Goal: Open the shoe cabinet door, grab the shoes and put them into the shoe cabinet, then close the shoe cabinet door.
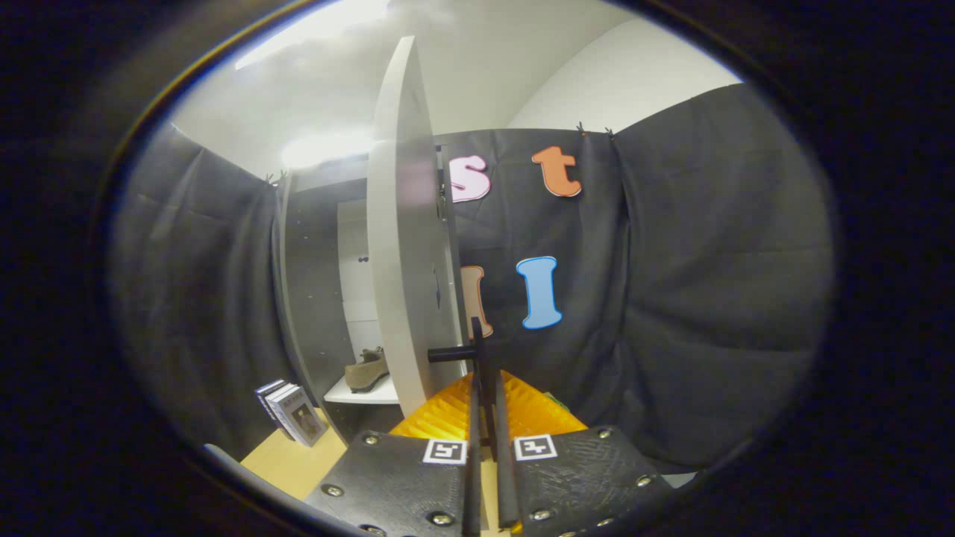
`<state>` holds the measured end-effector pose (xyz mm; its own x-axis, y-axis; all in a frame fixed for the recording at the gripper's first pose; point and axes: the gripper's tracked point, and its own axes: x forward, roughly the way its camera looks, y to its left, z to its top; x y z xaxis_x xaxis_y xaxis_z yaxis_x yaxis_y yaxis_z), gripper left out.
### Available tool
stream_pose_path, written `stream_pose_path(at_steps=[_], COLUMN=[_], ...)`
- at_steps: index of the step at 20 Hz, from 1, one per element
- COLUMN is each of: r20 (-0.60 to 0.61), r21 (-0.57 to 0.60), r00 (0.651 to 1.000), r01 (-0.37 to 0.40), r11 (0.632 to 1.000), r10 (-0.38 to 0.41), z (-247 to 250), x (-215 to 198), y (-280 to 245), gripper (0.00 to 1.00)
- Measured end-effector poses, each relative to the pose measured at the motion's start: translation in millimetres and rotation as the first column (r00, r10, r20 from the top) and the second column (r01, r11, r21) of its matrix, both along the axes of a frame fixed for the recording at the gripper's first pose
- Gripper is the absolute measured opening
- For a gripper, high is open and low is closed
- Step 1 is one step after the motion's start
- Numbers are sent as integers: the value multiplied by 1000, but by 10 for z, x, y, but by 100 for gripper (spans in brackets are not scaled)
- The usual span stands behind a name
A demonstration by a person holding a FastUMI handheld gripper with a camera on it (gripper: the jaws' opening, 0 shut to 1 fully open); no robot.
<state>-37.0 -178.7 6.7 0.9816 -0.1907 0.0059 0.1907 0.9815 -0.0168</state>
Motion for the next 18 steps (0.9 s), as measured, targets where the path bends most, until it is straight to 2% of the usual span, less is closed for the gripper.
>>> stream_pose_path(at_steps=[4, 9, 13, 18], r20=[17, 24, 49, 22], r21=[-5, -22, -35, -47], r00=[999, 999, 999, 989], r01=[47, 41, -14, -145], r11=[999, 999, 999, 988], r10=[-47, -41, 16, 147], z=[53, 85, 133, -124], x=[-164, -314, -437, -384], y=[-229, -250, 33, 704], gripper=[9, 9, 9, 9])
